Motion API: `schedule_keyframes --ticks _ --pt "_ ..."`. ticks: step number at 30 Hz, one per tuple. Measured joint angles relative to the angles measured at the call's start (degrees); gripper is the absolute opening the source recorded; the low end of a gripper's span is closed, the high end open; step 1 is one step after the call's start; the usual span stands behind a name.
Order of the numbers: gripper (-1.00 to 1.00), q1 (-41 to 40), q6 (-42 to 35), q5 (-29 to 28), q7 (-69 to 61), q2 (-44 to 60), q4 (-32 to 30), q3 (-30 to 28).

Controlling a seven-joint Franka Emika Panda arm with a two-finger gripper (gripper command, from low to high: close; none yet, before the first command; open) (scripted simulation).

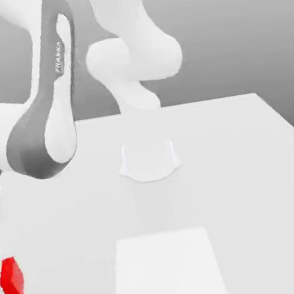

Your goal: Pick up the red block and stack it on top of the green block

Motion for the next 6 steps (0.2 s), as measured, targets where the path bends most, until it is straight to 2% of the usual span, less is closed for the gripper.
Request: schedule_keyframes --ticks 2,3,6 --pt "-1.0 -0.8 2.9 0.7 -0.6 3.8 0.9 0.3" --pt "1.0 -1.1 4.4 1.1 -0.9 5.6 1.1 0.5" --pt "1.0 -1.1 4.4 1.1 -0.9 5.6 1.1 0.5"
